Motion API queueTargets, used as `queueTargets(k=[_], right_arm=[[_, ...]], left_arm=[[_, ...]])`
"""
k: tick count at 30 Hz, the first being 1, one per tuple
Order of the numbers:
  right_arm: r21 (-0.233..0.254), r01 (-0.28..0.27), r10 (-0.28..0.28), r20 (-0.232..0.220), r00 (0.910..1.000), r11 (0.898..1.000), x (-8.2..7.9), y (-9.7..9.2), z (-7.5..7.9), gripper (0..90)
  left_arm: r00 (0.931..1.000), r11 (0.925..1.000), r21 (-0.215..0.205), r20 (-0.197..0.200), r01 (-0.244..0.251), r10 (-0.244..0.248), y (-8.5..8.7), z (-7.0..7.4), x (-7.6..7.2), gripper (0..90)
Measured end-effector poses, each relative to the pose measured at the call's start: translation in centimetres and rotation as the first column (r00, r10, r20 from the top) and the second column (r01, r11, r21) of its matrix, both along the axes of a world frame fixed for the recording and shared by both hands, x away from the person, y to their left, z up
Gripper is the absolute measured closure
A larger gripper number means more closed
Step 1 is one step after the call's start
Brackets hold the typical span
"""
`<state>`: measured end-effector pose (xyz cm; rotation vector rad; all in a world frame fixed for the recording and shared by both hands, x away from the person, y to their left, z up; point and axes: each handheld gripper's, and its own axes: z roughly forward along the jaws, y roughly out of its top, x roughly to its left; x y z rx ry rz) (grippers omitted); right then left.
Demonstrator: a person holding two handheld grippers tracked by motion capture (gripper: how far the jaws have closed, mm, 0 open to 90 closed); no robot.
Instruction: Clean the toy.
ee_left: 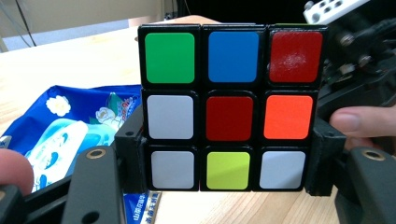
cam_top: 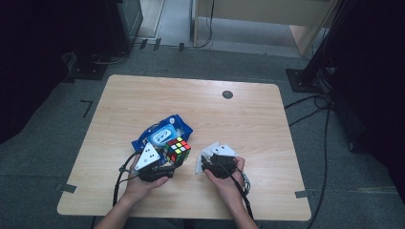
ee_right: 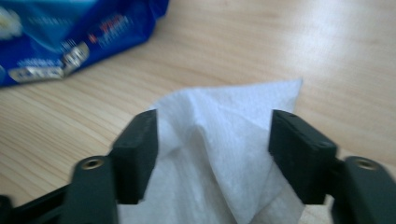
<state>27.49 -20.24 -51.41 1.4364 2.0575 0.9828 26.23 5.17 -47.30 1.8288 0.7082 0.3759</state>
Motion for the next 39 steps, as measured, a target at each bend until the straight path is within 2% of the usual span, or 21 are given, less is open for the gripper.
queueTargets(k=[2,4,6,7,9,11,13,15,17,20,22,25,28,30,32,36,38,39], right_arm=[[0.004,-0.007,0.007,-0.021,0.9998,1.0,0.2,-0.2,-0.4,45.7],[-0.024,0.003,-0.003,-0.007,1.0,1.0,0.1,-0.3,-0.4,57.5],[-0.017,0.0,0.0,-0.007,1.0,1.0,0.1,-0.7,-0.4,73.0],[-0.001,0.0,0.0,-0.013,0.9999,1.0,0.1,-0.9,-0.4,80.9],[0.077,-0.009,0.012,-0.029,0.9995,0.997,0.1,-1.7,-0.2,87.0],[0.156,-0.01,0.01,0.003,0.9999,0.988,-0.1,-2.2,0.4,88.2],[0.227,-0.037,0.024,0.059,0.9979,0.973,-0.5,-2.4,1.5,88.5],[0.277,-0.072,0.039,0.122,0.9917,0.958,-1.1,-2.3,2.9,88.6],[0.301,-0.105,0.053,0.174,0.9833,0.948,-1.7,-1.9,4.2,88.7],[0.306,-0.158,0.091,0.224,0.9704,0.939,-2.3,-1.1,5.5,88.7],[0.302,-0.186,0.119,0.228,0.9664,0.935,-2.5,-0.5,5.9,88.7],[0.323,-0.217,0.145,0.233,0.9617,0.921,-2.9,0.2,6.1,88.7],[0.323,-0.252,0.179,0.239,0.9544,0.912,-3.2,0.9,6.4,88.9],[0.327,-0.285,0.213,0.239,0.9473,0.901,-3.4,1.5,6.6,88.9],[0.337,-0.314,0.243,0.238,0.9405,0.887,-3.8,2.0,7.0,88.9],[0.346,-0.393,0.311,0.268,0.9117,0.852,-4.5,2.5,8.0,88.8],[0.348,-0.402,0.318,0.274,0.9074,0.847,-4.7,2.5,8.3,88.8],[0.341,-0.407,0.322,0.28,0.9045,0.847,-4.7,2.3,8.4,88.7]], left_arm=[[1.0,1.0,-0.001,-0.006,-0.001,0.001,0.0,-0.1,0.0,34.2],[1.0,1.0,0.001,-0.008,0.003,-0.003,0.0,-0.1,0.0,34.2],[0.9999,1.0,0.004,-0.008,0.008,-0.008,-0.1,-0.1,0.0,34.2],[0.9999,0.9999,0.006,-0.008,0.012,-0.012,-0.2,-0.2,-0.1,34.2],[0.9997,0.9997,0.013,-0.01,0.022,-0.022,-0.4,-0.2,-0.2,34.2],[0.9995,0.9992,0.023,-0.008,0.032,-0.032,-0.7,-0.3,-0.2,34.2],[0.999,0.9983,0.038,-0.009,0.045,-0.045,-1.0,-0.4,-0.3,34.2],[0.9982,0.9967,0.055,-0.005,0.06,-0.06,-1.4,-0.6,-0.5,34.2],[0.9971,0.9942,0.075,0.002,0.076,-0.077,-1.8,-0.7,-0.8,34.2],[0.9949,0.9905,0.096,0.011,0.098,-0.1,-2.4,-0.8,-1.1,34.2],[0.9934,0.988,0.108,0.017,0.111,-0.113,-2.7,-0.9,-1.3,34.2],[0.9914,0.9831,0.134,0.022,0.125,-0.129,-3.2,-1.0,-1.6,34.2],[0.9903,0.98,0.149,0.025,0.131,-0.137,-3.4,-1.1,-1.8,34.2],[0.9913,0.9792,0.16,0.022,0.125,-0.13,-3.5,-1.2,-1.7,34.2],[0.9925,0.9803,0.16,0.021,0.115,-0.12,-3.3,-1.2,-1.6,34.2],[0.9953,0.9896,0.107,0.006,0.095,-0.097,-2.3,-0.7,-1.1,34.2],[0.9964,0.9922,0.091,0.004,0.084,-0.085,-1.7,-0.4,-0.8,34.2],[0.9971,0.9935,0.086,0.006,0.075,-0.076,-1.5,-0.3,-0.7,34.3]])
